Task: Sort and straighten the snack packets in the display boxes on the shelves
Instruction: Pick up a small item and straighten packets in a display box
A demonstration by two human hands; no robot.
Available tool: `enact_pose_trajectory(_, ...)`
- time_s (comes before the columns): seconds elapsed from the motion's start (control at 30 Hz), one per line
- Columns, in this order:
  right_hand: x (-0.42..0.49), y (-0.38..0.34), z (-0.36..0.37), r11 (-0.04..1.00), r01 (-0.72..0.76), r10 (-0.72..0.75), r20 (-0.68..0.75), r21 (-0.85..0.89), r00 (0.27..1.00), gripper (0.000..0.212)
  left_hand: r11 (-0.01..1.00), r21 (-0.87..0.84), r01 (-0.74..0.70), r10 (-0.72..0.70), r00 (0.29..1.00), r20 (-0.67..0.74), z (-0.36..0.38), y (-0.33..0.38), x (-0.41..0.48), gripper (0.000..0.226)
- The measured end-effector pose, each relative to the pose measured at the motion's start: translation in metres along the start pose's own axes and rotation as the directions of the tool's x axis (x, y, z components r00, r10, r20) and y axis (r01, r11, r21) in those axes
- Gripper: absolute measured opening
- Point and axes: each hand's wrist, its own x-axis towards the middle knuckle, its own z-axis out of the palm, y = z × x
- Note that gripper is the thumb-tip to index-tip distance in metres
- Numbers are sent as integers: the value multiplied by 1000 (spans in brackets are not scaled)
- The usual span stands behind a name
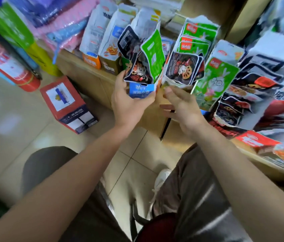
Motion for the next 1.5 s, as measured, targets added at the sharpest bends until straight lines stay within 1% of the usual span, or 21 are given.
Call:
enact_pose_trajectory(0.03, -2, -4, 6, 991, -77, 73, 41, 107, 997, 36, 1000, -29, 2, -2, 1000, 22, -3, 0, -3, 83)
enact_pose_trajectory(0.1, -4, -9, 16, 958, -151, 132, 92, 243, 987, 26, 997, -80, 9, -3, 997, 75, -8, -1, -10, 74)
enact_pose_trajectory(0.2, 1, -10, 23, 909, -159, 140, 77, 384, 987, 26, 987, -156, 45, -22, 988, 150, -15, -7, -13, 80)
enact_pose_trajectory(0.23, 3, -10, 24, 897, -158, 138, 78, 412, 987, 32, 983, -176, 50, -18, 984, 177, -18, -11, -12, 81)
enact_pose_trajectory(0.3, 7, -5, 28, 887, -154, 137, 70, 435, 988, 52, 981, -194, 25, 21, 972, 233, -23, -15, -10, 79)
enact_pose_trajectory(0.37, 7, -3, 32, 879, -140, 131, 50, 457, 990, 56, 978, -206, 1, 61, 954, 293, -28, -15, -9, 72)
enact_pose_trajectory(0.5, -6, 3, 30, 847, -133, 138, 29, 514, 990, 50, 976, -215, -35, 113, 925, 362, -39, -13, -12, 59)
enact_pose_trajectory(0.53, -14, 4, 26, 836, -133, 139, 28, 533, 990, 44, 970, -243, -30, 120, 923, 366, -43, -14, -14, 56)
enact_pose_trajectory(0.63, -43, 11, 11, 797, -130, 123, 52, 590, 991, 11, 935, -355, 8, 139, 912, 385, -49, -5, -23, 60)
enact_pose_trajectory(0.67, -54, 14, 6, 782, -124, 109, 62, 610, 992, 7, 926, -377, 12, 146, 910, 389, -50, 0, -26, 56)
enact_pose_trajectory(0.77, -86, 19, -9, 767, -95, 75, 58, 634, 996, 8, 911, -412, 14, 170, 898, 407, -46, 18, -40, 33)
enact_pose_trajectory(0.83, -105, 21, -20, 758, -78, 63, 47, 647, 997, 8, 902, -430, 30, 179, 882, 436, -44, 29, -52, 40)
enact_pose_trajectory(0.97, -147, 27, -53, 758, -20, 30, -5, 652, 1000, 10, 878, -475, 50, 231, 825, 515, -34, 40, -78, 38)
enact_pose_trajectory(1.07, -180, 33, -78, 762, 33, -6, -44, 647, 999, 12, 884, -458, 92, 215, 790, 574, -16, 45, -96, 40)
enact_pose_trajectory(1.17, -209, 41, -102, 730, 77, 6, -120, 679, 993, 10, 898, -425, 115, 201, 753, 627, 7, 52, -113, 41)
enact_pose_trajectory(1.3, -238, 53, -129, 742, 149, -15, -205, 654, 979, 8, 911, -407, 69, 246, 699, 671, 37, 62, -131, 37)
enact_pose_trajectory(1.33, -246, 56, -136, 738, 164, -17, -225, 655, 974, 17, 918, -394, 51, 254, 687, 681, 43, 64, -134, 39)
enact_pose_trajectory(1.37, -254, 60, -143, 734, 176, -19, -239, 657, 971, 34, 926, -376, 19, 266, 673, 690, 51, 65, -138, 39)
enact_pose_trajectory(1.4, -261, 63, -150, 733, 185, -13, -258, 654, 966, 49, 937, -349, -29, 282, 654, 702, 60, 65, -140, 36)
enact_pose_trajectory(1.43, -269, 67, -157, 733, 206, -9, -294, 648, 956, 54, 945, -315, -86, 297, 631, 717, 69, 65, -143, 31)
enact_pose_trajectory(1.5, -284, 72, -168, 744, 256, -6, -377, 618, 926, 45, 938, -239, -250, 342, 566, 750, 88, 67, -149, 24)
